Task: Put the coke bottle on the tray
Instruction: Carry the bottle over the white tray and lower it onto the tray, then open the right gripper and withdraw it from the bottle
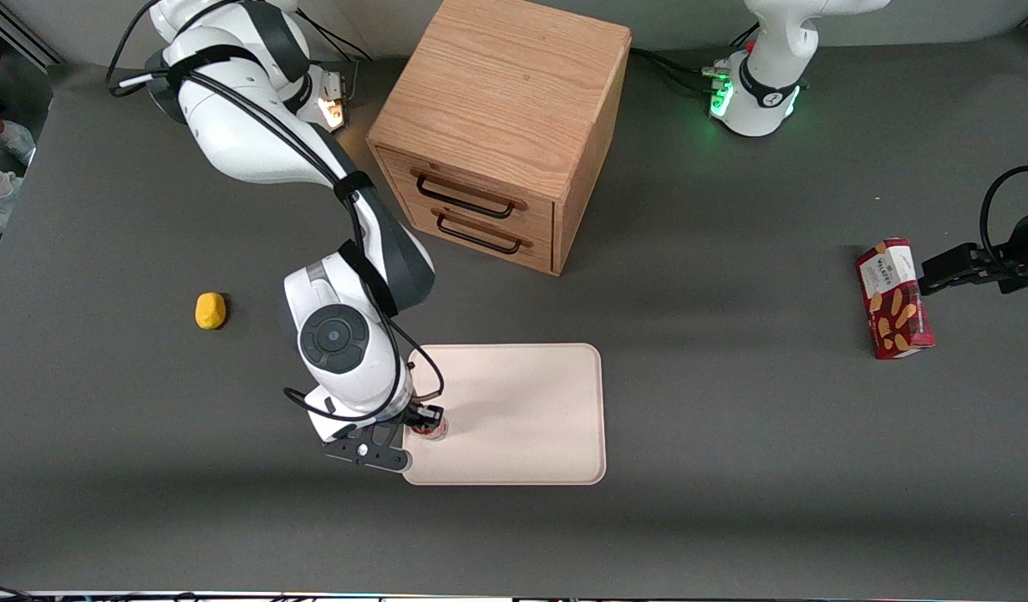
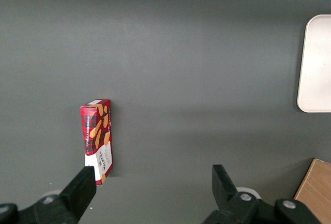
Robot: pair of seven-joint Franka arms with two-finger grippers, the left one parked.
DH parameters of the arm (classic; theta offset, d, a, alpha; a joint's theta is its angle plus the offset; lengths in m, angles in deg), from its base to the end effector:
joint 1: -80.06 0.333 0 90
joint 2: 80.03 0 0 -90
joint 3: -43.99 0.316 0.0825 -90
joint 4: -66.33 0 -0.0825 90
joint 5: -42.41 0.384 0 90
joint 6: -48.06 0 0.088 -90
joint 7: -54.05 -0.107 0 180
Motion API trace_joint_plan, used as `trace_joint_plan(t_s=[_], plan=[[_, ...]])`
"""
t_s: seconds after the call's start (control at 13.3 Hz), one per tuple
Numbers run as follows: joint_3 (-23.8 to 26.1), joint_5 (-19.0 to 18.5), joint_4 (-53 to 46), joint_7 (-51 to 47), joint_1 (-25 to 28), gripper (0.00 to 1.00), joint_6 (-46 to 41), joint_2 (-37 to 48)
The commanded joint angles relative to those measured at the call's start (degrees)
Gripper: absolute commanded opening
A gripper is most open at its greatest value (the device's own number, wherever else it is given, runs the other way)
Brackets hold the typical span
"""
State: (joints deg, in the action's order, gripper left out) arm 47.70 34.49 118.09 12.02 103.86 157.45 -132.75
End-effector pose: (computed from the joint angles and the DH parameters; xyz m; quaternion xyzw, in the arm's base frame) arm 0.7151 0.3379 0.3445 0.9910 -0.1200 0.0589 0.0090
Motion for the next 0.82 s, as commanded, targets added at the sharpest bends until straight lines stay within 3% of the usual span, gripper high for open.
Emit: trace_joint_plan(t_s=[0.0,0.15,0.75], plan=[[0.0,-0.8,0.7,0.4,0.0,1.00,0.6,1.2],[0.1,-0.3,0.6,0.4,0.0,1.00,-1.8,4.1],[4.1,0.0,0.3,2.6,-2.0,1.00,-28.9,20.8]])
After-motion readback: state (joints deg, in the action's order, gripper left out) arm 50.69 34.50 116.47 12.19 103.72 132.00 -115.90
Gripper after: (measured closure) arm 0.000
